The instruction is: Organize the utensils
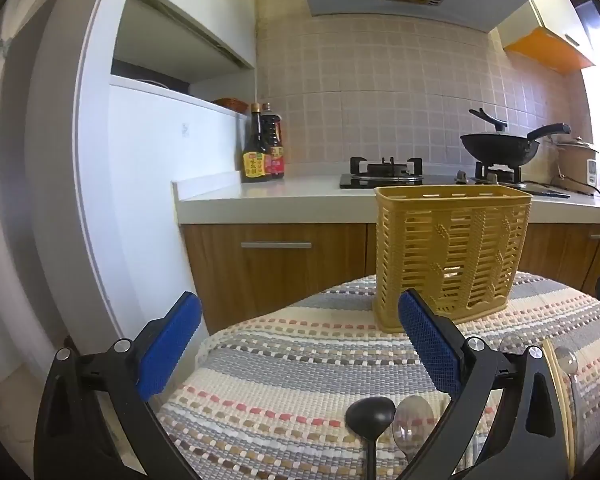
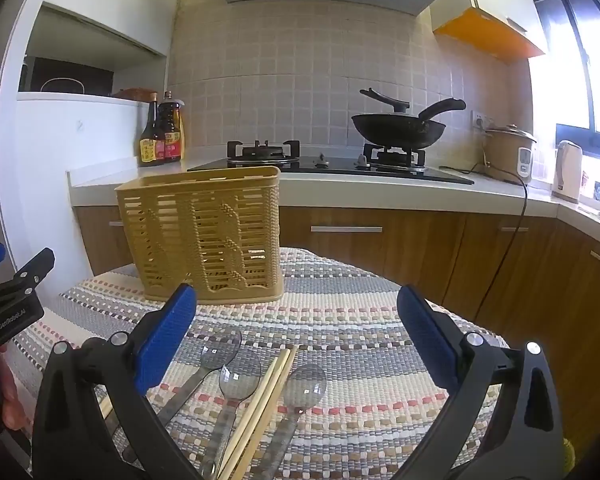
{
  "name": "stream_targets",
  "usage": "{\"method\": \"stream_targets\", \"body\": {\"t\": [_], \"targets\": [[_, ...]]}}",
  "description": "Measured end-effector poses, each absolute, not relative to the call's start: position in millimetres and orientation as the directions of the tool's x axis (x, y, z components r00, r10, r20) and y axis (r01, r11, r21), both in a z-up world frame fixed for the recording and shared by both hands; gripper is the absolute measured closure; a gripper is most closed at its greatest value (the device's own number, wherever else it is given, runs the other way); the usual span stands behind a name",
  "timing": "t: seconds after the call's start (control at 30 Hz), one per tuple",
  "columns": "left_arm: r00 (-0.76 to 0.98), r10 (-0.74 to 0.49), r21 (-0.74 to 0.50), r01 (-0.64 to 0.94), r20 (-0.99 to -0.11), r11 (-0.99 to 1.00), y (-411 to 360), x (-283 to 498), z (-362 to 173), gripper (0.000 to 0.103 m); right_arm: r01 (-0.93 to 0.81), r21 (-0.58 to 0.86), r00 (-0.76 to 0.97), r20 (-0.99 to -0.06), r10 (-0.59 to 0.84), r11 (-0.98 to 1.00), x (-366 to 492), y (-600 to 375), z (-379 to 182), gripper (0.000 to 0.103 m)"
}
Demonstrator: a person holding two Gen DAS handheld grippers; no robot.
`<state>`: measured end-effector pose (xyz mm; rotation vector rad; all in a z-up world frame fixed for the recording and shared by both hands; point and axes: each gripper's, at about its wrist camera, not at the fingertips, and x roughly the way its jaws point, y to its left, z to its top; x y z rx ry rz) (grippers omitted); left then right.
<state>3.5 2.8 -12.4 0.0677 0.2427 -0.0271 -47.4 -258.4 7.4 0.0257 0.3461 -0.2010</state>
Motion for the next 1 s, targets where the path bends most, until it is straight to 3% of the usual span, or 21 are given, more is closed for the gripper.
{"method": "stream_targets", "body": {"t": [1.0], "targets": [[0.967,-0.036,0.062,0.053,-0.251,0.997,4.2,7.7,-7.6,0.007,0.195,-0.037,0.915,-0.353,-0.195,0.98,-43.5,-253.1,6.3,0.007]]}}
